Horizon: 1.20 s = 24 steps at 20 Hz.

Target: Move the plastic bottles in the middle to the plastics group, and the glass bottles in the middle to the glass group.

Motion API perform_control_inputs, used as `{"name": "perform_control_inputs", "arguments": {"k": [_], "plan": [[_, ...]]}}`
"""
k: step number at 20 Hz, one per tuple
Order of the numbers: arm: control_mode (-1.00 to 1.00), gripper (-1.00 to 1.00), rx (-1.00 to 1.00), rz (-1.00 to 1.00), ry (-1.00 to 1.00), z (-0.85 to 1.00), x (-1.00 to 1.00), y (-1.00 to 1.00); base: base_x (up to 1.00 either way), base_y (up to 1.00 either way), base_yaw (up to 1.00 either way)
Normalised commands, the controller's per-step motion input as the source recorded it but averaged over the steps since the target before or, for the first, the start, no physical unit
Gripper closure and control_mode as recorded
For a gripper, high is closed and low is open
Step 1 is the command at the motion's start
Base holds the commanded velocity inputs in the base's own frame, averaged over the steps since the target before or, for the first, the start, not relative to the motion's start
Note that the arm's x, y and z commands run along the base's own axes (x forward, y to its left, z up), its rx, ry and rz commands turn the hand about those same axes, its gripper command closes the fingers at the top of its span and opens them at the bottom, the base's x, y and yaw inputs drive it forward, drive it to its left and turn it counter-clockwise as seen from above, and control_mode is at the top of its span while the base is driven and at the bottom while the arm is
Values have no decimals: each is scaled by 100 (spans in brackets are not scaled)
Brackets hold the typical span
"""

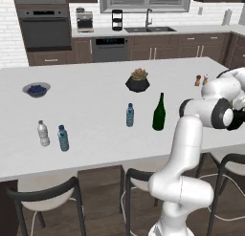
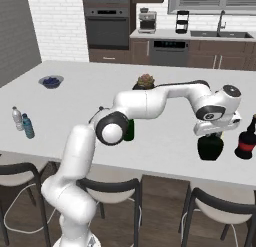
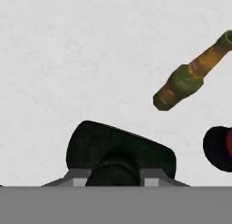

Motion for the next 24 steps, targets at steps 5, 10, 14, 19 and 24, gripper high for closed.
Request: {"name": "perform_control_inputs", "arguments": {"k": [5, 10, 14, 19, 24], "plan": [[-100, 100, 6, 8, 0, -31, 13, -14, 0, 0, 0], [-100, 100, -2, 11, 0, -53, 15, 11, 0, 0, 0], [-100, 100, -12, 13, 0, -56, 33, 18, 0, 0, 0], [-100, 100, -28, 5, 0, -74, 13, 29, 0, 0, 0], [-100, 100, -27, 0, 0, -67, 1, 17, 0, 0, 0]]}}
